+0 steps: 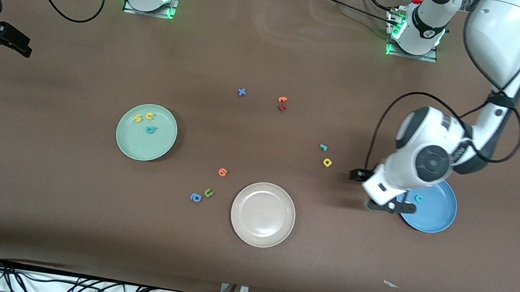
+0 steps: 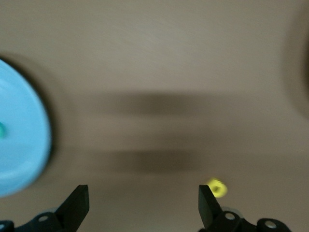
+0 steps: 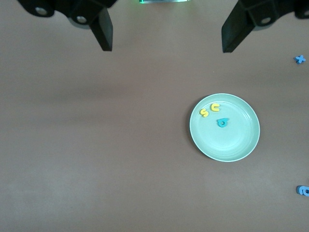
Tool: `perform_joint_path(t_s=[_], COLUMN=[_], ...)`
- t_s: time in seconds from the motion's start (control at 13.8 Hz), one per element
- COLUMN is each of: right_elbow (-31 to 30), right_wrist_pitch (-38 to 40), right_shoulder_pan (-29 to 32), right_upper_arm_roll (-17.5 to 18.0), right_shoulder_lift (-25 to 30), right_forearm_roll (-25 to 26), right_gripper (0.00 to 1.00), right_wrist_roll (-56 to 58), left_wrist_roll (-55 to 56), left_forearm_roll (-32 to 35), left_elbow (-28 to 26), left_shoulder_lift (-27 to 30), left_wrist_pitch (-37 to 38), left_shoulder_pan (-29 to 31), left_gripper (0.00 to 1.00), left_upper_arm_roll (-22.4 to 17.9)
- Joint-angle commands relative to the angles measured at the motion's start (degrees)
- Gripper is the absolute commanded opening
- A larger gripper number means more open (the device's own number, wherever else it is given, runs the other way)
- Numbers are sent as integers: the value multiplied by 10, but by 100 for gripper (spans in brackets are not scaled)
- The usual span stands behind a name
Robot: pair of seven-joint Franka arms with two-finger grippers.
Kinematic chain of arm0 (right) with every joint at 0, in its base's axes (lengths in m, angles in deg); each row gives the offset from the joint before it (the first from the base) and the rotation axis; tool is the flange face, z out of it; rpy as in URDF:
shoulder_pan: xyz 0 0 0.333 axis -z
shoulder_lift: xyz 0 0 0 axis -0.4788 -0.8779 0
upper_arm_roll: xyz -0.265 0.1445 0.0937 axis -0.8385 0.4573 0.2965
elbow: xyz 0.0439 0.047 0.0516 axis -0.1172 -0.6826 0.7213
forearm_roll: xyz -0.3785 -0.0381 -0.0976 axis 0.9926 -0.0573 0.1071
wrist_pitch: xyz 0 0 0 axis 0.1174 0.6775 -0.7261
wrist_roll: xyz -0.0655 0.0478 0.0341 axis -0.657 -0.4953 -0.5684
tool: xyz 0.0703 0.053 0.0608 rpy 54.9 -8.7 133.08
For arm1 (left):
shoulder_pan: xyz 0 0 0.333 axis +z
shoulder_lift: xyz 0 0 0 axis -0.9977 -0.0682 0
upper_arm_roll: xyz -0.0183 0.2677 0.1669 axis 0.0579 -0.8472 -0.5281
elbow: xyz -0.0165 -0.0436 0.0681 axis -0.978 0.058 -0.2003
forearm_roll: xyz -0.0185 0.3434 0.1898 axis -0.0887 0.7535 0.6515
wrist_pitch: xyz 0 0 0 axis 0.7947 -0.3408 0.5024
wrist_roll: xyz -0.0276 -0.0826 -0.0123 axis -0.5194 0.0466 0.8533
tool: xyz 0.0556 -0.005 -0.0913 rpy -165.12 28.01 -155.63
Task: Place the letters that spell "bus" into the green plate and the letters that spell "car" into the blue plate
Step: 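Move the left gripper from the blue plate to the yellow letter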
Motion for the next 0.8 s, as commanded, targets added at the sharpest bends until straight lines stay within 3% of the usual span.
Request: perform_joint_path(t_s=[0.0,0.51,0.72], right_elbow=[10,10,10], right_wrist_pitch=[12,13,13], right_shoulder_pan=[4,4,4], right_upper_arm_roll=[3,4,3], right_shoulder_lift=[-2,-1,-1], right_forearm_roll=[5,7,6], right_gripper=[100,100,100], right_wrist_roll=[3,9,9], left_wrist_roll=[32,96,96], left_forearm_roll=[-34,-28,-26], left_elbow=[9,1,-39], left_shoulder_lift=[-16,-54,-54], left_wrist_pitch=[2,-77,-131], left_shoulder_pan=[-32,-87,-91], left_gripper=[100,100,100], left_upper_arm_roll=[-7,-8,-9])
